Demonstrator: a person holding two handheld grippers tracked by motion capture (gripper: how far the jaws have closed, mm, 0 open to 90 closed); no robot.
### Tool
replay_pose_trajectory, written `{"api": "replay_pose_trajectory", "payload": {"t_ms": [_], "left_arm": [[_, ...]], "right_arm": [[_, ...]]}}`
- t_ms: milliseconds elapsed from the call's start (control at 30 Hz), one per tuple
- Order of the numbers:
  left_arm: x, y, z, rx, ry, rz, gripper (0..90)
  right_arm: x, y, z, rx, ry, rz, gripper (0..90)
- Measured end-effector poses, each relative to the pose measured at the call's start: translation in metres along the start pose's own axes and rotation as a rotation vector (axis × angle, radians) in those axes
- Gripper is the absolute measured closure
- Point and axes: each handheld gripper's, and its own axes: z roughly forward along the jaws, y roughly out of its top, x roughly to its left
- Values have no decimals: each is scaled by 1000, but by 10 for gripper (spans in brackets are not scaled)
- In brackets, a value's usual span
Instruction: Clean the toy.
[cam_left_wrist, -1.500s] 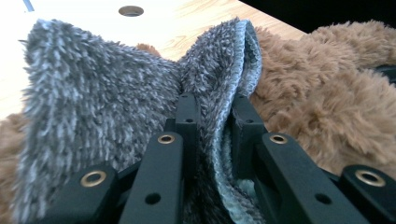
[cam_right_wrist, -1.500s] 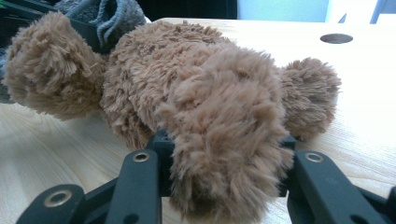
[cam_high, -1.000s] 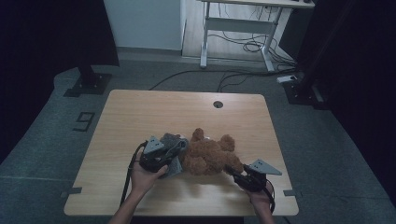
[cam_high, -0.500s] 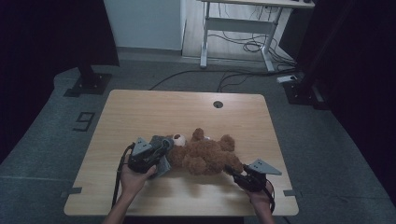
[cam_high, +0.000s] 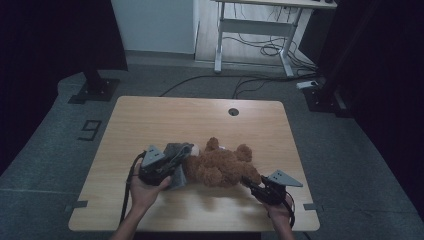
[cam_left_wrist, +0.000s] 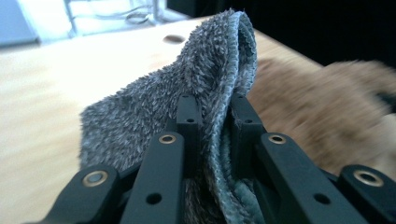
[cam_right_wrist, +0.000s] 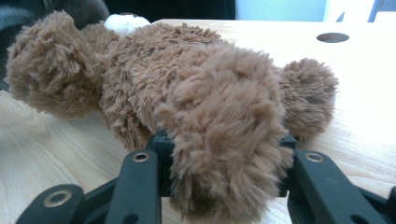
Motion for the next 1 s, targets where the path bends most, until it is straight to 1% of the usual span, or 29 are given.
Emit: {"api": "replay_pose_trajectory", "payload": {"t_ms": [67, 167, 267, 367, 400, 433, 467, 533, 567, 633, 700, 833, 1000], "left_arm": [[-12, 10, 9, 0, -25, 15, 771], [-28, 21, 22, -5, -79, 17, 771], [-48, 28, 39, 16, -116, 45, 771], [-67, 30, 57, 48, -142, 85, 772], [-72, 29, 64, 64, -143, 98, 772], [-76, 26, 70, 83, -142, 111, 772], [-78, 22, 77, 99, -141, 113, 772], [-76, 13, 86, 123, -154, 97, 772], [-73, 8, 89, 127, -167, 77, 772], [-67, 0, 92, 124, -200, 29, 772], [-63, -4, 90, 118, -213, 6, 773], [-57, -9, 81, 114, -194, 13, 774], [-43, -17, 68, 107, -164, 5, 773]], "right_arm": [[0, 0, 0, -2, 1, 1, 595], [-1, 0, 0, -2, 8, 6, 595], [-1, 0, 1, -3, 8, 10, 594], [0, 0, 0, -3, 2, 5, 595], [1, 0, 0, -3, 2, 3, 595], [1, 1, 0, -3, 1, 4, 595], [1, 0, 0, -4, 2, 6, 595], [0, 0, 0, -3, 5, 10, 595], [0, 0, 0, -2, 6, 8, 595], [-1, 0, 0, 6, 9, 2, 596], [-1, -1, 1, 8, 11, 0, 596], [-1, -1, 0, 13, 10, -4, 596], [-2, -1, 0, 7, 11, -1, 596]]}}
